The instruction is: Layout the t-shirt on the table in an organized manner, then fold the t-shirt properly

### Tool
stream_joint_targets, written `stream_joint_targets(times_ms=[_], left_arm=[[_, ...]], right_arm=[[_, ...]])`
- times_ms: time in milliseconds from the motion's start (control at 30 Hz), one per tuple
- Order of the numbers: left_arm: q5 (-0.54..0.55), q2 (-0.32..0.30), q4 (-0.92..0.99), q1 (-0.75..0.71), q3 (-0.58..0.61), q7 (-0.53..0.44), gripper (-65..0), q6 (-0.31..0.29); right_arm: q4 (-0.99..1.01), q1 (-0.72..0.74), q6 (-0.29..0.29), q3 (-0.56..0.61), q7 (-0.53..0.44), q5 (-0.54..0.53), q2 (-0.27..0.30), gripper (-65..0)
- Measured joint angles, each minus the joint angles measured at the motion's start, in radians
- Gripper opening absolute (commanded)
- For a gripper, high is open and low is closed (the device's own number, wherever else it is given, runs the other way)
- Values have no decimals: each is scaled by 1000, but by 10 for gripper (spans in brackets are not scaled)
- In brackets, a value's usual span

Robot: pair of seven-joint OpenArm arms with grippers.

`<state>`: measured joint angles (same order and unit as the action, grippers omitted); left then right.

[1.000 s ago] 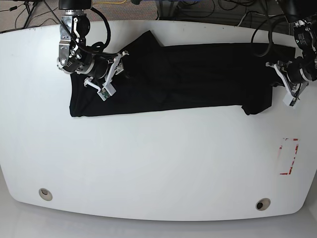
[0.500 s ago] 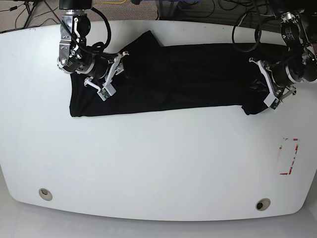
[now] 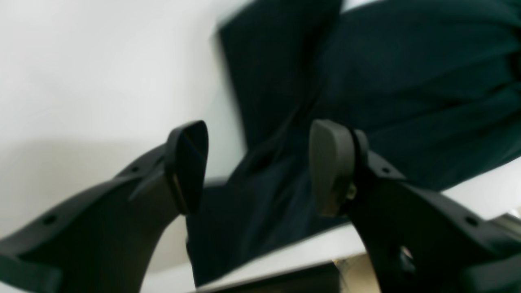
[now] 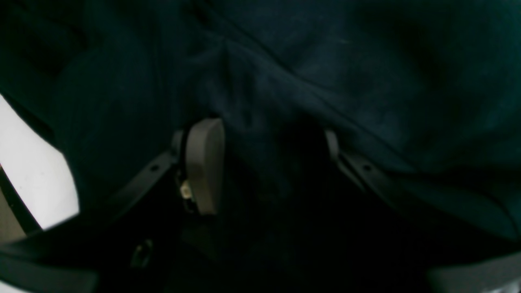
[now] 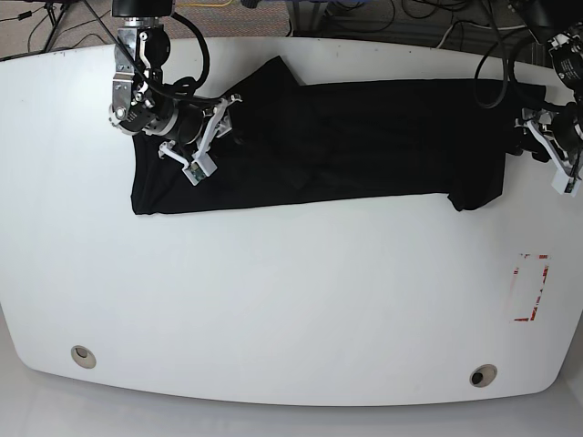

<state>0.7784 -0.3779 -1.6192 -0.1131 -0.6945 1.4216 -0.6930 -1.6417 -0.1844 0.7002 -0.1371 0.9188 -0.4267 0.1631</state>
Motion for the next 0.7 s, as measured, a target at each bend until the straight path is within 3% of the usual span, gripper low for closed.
stream_joint_targets(times_ms=[300, 467, 700], left_arm=[[21, -45, 206, 23, 2, -37, -264, -4], [10, -41, 274, 14, 2, -31, -194, -4], [16, -43, 312, 12, 1, -35, -197, -4]], right_arm=[[0, -1, 0, 0, 1, 0, 0, -352], [0, -2, 0, 0, -2, 0, 0, -352], [0, -2, 0, 0, -2, 0, 0, -352]])
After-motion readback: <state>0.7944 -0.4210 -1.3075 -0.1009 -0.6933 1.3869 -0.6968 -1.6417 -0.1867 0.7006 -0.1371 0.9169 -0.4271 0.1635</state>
